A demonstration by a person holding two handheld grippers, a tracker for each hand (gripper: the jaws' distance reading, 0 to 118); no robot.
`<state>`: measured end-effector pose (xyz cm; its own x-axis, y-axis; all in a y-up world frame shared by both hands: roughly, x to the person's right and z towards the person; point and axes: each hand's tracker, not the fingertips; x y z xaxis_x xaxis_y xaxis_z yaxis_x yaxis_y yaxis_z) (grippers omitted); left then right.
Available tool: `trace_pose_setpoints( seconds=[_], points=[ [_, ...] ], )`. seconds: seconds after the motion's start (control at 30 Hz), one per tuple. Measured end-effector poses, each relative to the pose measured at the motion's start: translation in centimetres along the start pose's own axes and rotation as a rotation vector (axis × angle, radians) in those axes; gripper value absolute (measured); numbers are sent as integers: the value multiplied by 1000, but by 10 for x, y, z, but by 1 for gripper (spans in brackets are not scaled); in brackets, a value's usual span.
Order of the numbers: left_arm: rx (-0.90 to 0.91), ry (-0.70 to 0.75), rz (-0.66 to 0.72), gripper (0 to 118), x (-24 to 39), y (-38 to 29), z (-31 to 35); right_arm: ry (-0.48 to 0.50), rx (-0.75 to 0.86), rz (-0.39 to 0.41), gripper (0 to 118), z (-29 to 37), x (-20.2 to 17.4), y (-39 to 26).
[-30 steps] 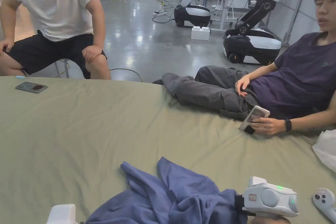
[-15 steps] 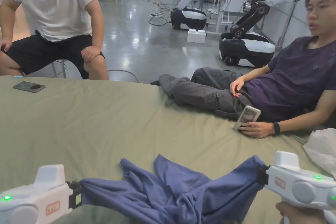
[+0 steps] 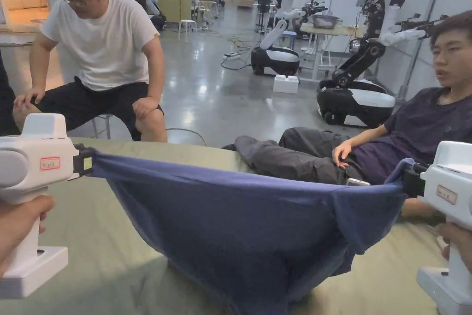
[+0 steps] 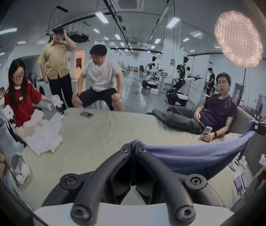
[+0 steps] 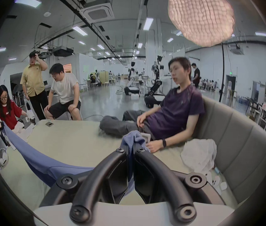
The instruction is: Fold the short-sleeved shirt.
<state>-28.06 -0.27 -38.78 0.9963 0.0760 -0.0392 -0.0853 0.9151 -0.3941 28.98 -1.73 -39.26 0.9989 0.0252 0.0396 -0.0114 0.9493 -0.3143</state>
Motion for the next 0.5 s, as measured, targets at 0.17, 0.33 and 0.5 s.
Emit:
trace_pose_setpoints(
  seconds=[0.17,0.33,0.5],
  points=[
    [56,31,-27,0,-1,48,-5,-16,84,66,2,-2,-21,44],
    [102,55,-22,0,-8,98,-13,-47,153,95,2,-10,-38,99],
    [147,77,-42,0,-8,140,-16,-72,194,108,2,-21,-47,151]
  ],
)
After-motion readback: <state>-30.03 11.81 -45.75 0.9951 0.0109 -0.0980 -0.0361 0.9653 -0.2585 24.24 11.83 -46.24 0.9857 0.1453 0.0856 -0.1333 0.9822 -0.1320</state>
